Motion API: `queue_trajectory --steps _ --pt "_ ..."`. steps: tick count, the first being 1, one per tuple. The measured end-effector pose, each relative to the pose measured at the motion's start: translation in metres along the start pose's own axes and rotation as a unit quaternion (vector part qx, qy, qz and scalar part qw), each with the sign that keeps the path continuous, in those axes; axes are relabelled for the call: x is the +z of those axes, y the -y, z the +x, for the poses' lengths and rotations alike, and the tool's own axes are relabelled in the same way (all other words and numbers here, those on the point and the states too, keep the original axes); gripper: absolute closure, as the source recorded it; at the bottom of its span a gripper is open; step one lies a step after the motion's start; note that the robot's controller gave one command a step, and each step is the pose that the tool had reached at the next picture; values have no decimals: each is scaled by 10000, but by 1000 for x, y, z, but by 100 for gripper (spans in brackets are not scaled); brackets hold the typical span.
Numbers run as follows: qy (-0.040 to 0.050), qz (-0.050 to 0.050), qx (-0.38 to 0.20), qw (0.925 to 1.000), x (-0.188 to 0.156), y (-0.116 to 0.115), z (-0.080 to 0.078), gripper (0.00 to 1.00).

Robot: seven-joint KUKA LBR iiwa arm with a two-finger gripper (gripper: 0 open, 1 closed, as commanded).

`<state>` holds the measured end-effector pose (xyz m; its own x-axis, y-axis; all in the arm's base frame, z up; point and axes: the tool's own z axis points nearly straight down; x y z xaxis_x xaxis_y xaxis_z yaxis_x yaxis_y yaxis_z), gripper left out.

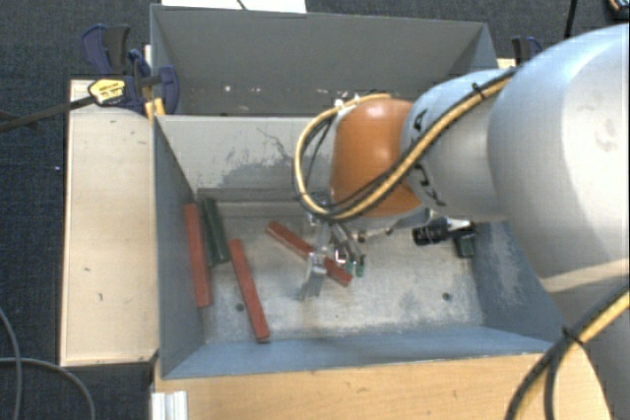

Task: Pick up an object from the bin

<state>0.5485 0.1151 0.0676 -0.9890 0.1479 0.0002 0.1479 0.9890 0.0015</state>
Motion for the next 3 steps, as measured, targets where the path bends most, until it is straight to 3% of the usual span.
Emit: queue_trajectory --steps 2,3 --pt "15 -6 69 10000 -1 -1 -1 0" --pt "17 -8 81 10000 -1 -1 -1 100"
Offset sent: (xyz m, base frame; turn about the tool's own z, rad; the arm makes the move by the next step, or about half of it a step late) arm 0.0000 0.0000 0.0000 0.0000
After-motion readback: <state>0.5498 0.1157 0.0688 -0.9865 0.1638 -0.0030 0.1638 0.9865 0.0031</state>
